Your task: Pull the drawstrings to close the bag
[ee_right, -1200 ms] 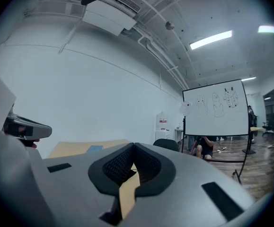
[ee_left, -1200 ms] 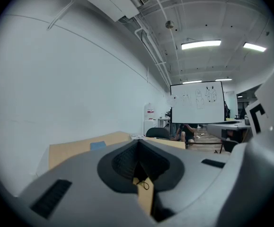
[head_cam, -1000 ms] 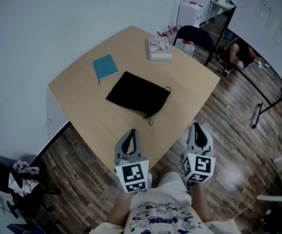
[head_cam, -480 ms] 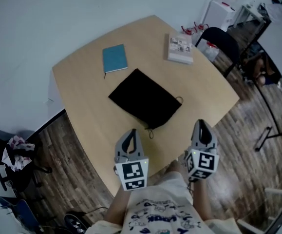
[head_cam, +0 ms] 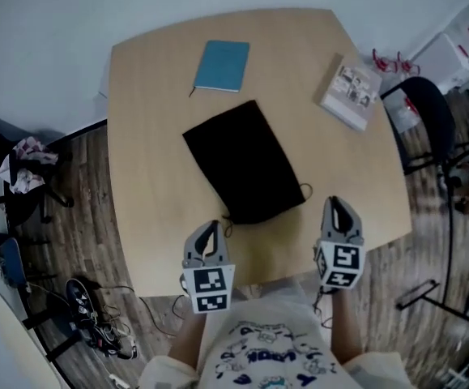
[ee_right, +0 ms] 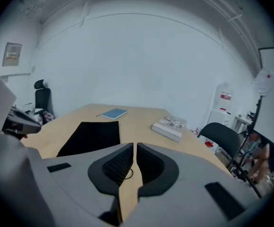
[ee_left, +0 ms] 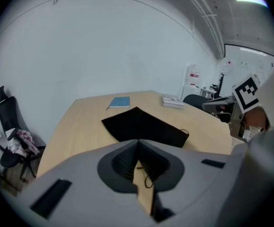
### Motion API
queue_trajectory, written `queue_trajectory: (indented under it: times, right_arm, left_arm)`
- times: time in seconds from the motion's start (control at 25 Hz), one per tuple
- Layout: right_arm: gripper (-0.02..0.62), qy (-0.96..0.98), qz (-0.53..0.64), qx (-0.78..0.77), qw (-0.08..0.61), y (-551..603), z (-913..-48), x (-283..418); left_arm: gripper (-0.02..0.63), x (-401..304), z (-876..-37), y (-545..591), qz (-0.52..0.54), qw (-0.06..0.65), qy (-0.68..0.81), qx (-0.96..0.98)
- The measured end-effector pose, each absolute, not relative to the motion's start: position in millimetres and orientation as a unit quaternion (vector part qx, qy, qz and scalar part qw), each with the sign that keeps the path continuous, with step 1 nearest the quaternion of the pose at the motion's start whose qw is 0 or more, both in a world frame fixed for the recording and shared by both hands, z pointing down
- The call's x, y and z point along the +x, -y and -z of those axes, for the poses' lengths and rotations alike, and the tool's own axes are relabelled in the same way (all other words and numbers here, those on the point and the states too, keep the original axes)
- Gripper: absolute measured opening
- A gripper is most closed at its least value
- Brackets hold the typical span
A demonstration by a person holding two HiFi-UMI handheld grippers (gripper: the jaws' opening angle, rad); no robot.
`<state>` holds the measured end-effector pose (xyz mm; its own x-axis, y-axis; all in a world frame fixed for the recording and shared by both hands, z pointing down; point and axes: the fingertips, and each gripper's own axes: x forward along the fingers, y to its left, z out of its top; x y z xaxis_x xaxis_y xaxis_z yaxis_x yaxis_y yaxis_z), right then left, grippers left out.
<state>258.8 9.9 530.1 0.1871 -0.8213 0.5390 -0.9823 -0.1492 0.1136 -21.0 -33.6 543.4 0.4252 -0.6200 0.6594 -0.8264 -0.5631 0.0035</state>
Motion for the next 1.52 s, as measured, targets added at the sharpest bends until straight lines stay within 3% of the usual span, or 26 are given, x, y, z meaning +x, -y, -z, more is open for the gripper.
queue_trajectory:
  times: [0.24,0.36,0.44,0.52,0.72,1.2,1.44,1.48,1.52]
  right_arm:
    - [0.005,0.671,-0.217,0.656,0.27,13.4,-576.2,270.9]
    - [0.055,0.696,-0.227,0.619,0.283,20.7,-591.1,265.3]
    - [0.087,0.71,-0.24,0.593,0.295,21.0,-602.8,260.3]
    - [0.102,0.722,-0.253,0.565,0.308,18.5,-613.0,255.2]
    - [0.118,0.755,-0.246,0.497,0.351,14.7,-626.2,245.8]
    - [0.12,0.782,-0.204,0.389,0.442,14.5,-629.7,235.1]
    - [0.129,0.811,-0.138,0.263,0.503,3.2,-633.5,216.3]
    - [0.133,0.812,-0.126,0.244,0.515,0.8,-637.7,215.8]
    - [0.133,0.813,-0.115,0.229,0.524,-1.5,-644.3,217.2]
  left_arm:
    - [0.0,-17.0,-583.3,16.1,-0.351,0.221,0.45,0.791]
    - [0.003,-12.4,-597.7,6.3,-0.367,0.237,0.441,0.784]
    - [0.026,-7.7,-610.6,0.5,-0.372,0.252,0.428,0.784]
    - [0.089,-3.6,-624.4,-4.7,-0.382,0.26,0.416,0.784]
    - [0.121,-5.8,-646.1,-6.9,-0.426,0.255,0.392,0.775]
    - [0.119,2.1,-668.2,5.1,-0.498,0.234,0.345,0.76]
    - [0.054,5.7,-668.7,0.5,-0.503,0.242,0.324,0.764]
    - [0.007,4.1,-668.7,1.0,-0.503,0.243,0.325,0.763]
    - [0.005,2.3,-668.6,1.4,-0.504,0.243,0.326,0.762]
